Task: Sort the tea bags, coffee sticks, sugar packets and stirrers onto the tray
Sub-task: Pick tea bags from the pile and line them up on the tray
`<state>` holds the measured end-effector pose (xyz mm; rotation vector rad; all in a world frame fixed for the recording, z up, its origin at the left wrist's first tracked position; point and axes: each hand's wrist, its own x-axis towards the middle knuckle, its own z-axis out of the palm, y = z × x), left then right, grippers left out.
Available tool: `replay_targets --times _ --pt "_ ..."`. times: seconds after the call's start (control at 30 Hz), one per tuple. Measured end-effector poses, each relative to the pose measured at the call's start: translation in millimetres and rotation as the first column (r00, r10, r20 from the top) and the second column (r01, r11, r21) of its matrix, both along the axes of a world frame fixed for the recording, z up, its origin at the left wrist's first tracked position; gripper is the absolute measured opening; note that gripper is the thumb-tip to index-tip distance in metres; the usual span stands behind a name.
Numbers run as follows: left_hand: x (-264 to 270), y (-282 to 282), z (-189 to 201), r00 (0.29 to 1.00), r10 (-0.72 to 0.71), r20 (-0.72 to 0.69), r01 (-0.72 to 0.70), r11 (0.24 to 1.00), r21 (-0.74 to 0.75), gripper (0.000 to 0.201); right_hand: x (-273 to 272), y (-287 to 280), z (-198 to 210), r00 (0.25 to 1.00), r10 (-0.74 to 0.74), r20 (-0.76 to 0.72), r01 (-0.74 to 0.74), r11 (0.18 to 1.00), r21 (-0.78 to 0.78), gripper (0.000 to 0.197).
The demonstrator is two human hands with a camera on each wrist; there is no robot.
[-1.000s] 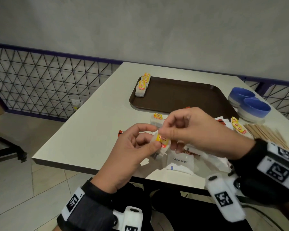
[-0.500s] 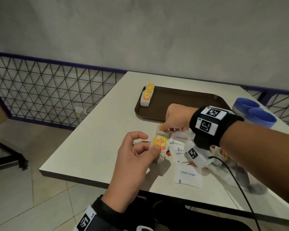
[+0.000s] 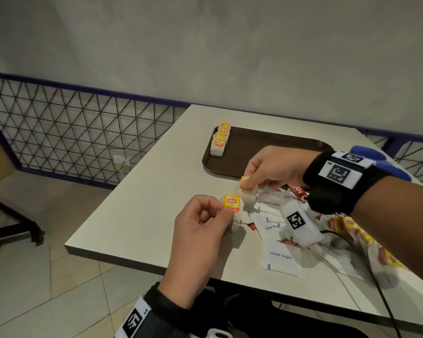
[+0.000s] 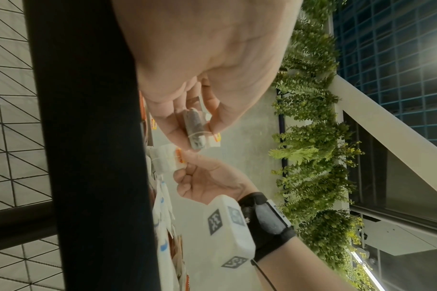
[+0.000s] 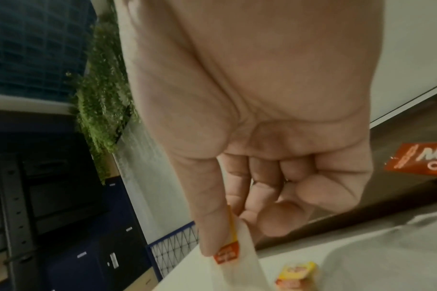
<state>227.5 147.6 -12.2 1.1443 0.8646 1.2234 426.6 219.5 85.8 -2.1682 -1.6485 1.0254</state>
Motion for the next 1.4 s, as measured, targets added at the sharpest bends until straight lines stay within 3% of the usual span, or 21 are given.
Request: replay_targets --times 0.23,0.43,0.53,0.63,0.8,0.87,0.97,1.13,1.23,1.4 --pt "1.7 3.1 0.2 0.999 0.032 0.020 -0.031 0.999 -0.034 0.006 0.5 -34.3 40.0 0.981 0.071 -0.179 -0.052 0.993 0.108 0.015" --pt "0.5 4.4 -0.3 0.999 0.003 0.039 -0.001 0.998 -0.058 0.013 -17.9 -63.3 50.3 0.874 0.268 -0.405 -0.259 0.963 0.078 0.028" --pt "-1.2 -0.3 4.4 1.000 -0.025 0.000 0.025 0.999 -0.027 0.014 -29.9 -66.3 32.4 0.883 0.292 -0.368 -0.290 0.955 0.062 0.030" --pt "-2.6 -3.4 7.9 1.000 -0.021 -0.006 0.021 0.999 -0.043 0.014 -35.7 -63.4 17.1 0.920 0.256 -0.297 -0.231 0.966 0.117 0.034" --pt "-4.2 -2.2 5.7 0.993 -0.028 0.115 0.042 0.991 -0.123 0.011 -39.6 -63.4 6.3 0.961 0.234 -0.146 -0.192 0.948 0.252 0.037" --pt "-5.1 -3.9 8.0 0.996 -0.052 0.075 0.058 0.994 -0.087 0.007 -40.9 -64.1 3.6 0.964 0.231 -0.133 -0.187 0.942 0.278 0.038" --pt "-4.0 -5.9 9.0 0.998 -0.064 -0.014 0.064 0.998 -0.019 0.019 -40.9 -64.1 1.8 0.964 0.250 -0.095 -0.212 0.931 0.298 0.035" --pt "-5.2 -7.8 9.9 1.000 -0.020 -0.008 0.020 1.000 -0.003 0.018 -38.5 -66.2 2.4 0.967 0.253 -0.020 -0.232 0.912 0.338 0.039" --pt "-5.5 -8.2 10.6 1.000 -0.017 -0.012 0.017 1.000 -0.007 0.018 -34.8 -66.0 4.6 0.971 0.233 -0.062 -0.207 0.937 0.281 0.042" --pt "-5.7 -8.3 10.0 0.998 -0.039 -0.056 0.038 0.999 -0.022 0.020 -30.7 -66.6 5.2 0.927 0.363 -0.093 -0.346 0.925 0.159 0.016"
